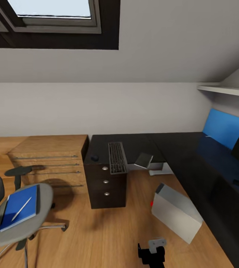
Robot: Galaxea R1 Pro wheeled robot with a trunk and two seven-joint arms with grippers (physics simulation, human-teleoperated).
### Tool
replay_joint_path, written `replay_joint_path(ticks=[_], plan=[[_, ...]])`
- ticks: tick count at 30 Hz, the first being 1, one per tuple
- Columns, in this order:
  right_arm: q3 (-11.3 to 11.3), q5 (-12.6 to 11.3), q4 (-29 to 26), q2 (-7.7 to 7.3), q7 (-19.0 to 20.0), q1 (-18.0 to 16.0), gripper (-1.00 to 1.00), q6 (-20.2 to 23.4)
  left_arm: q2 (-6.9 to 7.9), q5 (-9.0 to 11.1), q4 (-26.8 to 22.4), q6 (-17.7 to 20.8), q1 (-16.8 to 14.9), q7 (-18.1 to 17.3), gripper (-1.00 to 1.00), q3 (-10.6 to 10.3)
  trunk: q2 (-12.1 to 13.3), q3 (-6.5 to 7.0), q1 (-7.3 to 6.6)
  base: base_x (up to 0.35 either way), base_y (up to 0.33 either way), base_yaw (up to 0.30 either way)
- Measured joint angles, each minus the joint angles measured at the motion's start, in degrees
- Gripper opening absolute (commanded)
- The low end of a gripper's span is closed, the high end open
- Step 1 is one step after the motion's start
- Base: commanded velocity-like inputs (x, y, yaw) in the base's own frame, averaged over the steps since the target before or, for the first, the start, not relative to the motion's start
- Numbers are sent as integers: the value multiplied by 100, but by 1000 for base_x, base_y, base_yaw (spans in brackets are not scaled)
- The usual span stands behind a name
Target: In the bedroom, organize the workspace by keeping the computer under the desk, ensuring the monitor is on the desk, placing the keyboard on the desk next to the monitor, placing the mouse on the desk next to the keyboard, moving the folder from the swivel chair onto the desk next to the mouse, stacking the notebook on top of the folder with the pen on top of the notebook, and positioning the swivel chair next to the desk.
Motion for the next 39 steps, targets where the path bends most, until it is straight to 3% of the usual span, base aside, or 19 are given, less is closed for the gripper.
replay_joint_path(ticks=[3, 6, 10, 12, 13, 14, 16, 17, 18, 19, 20, 22, 23, 24, 26, 31, 34, 39], plan=[[12, -11, -228, 16, -8, 0, 100, 18, 5, 10, -87, 17, 1, 8, 100, -6, 0, 0, 0, 314, 202, 0], [-56, -150, -760, 13, -8, 0, 100, 60, -59, 14, -528, 127, 1, 21, 100, -15, 0, 1, 0, 314, 203, 0], [-142, -825, -1451, 20, 35, 0, 100, 191, -190, 15, -1429, 1086, 6, 44, 100, -14, 0, 1, 0, 314, 201, 0], [-157, -1276, -1804, 26, 68, -4, 100, 424, -238, 15, -1902, 1863, 0, 59, 100, -24, 0, 1, 0, 314, 195, 0], [-161, -1590, -2056, 29, 103, -6, 100, 642, -268, 15, -2174, 2370, -28, 60, 100, -38, 0, 1, 0, 312, 185, 0], [-166, -1766, -2199, 33, 129, -6, 100, 766, -280, 15, -2306, 2616, -63, 60, 100, -44, 0, 1, 0, 293, 151, 0], [-184, -2510, -2758, 58, 304, -8, 100, 1256, -314, 21, -2706, 3341, -312, 59, 100, -65, 0, 2, 1, 170, 71, 0], [-196, -3403, -3214, 63, 567, -10, 100, 1689, -343, 30, -2917, 3702, -557, 48, 100, -103, 0, 3, 2, 66, 27, 0], [-200, -3926, -3394, 65, 718, -9, 100, 1875, -370, 31, -3002, 3807, -656, 43, 100, -120, 1, 1, 2, 52, 21, 0], [-200, -4191, -3462, 65, 788, -8, 100, 1955, -382, 31, -3044, 3843, -686, 41, 100, -127, 1, 1, 3, 34, 14, 0], [-198, -4694, -3561, 66, 911, -9, 100, 2076, -404, 32, -3119, 3890, -726, 35, 100, -137, 1, 1, 3, 27, 11, 0], [-193, -5175, -3646, 64, 1026, -8, 100, 2159, -431, 31, -3196, 3917, -753, 31, 100, -146, 1, 0, 3, 18, 7, 0], [-188, -5563, -3716, 60, 1121, -9, 100, 2208, -469, 33, -3288, 3933, -770, 27, 100, -168, 1, 1, 3, 11, 4, 0], [-187, -5730, -3749, 56, 1168, -9, 100, 2227, -486, 33, -3352, 3940, -776, 25, 100, -179, 1, 1, 3, 9, 4, 0], [-188, -6057, -3816, 40, 1285, -9, 100, 2279, -529, 40, -3580, 3958, -788, 20, 100, -201, 1, 1, 3, 5, 2, 0], [-241, -6395, -3875, -77, 1468, -9, 100, 2385, -724, 128, -3948, 3981, -797, 15, 100, -213, -38, -17, 25, 2, 1, 0], [-321, -6490, -3876, -159, 1590, -9, 100, 2436, -834, 152, -4011, 3969, -798, 20, 100, -223, -158, -71, 91, 0, 0, 0], [-371, -6517, -3863, -289, 1656, -9, 100, 2456, -879, 146, -4011, 3929, -799, 30, 100, -234, -359, -161, 200, 0, 0, 0]])
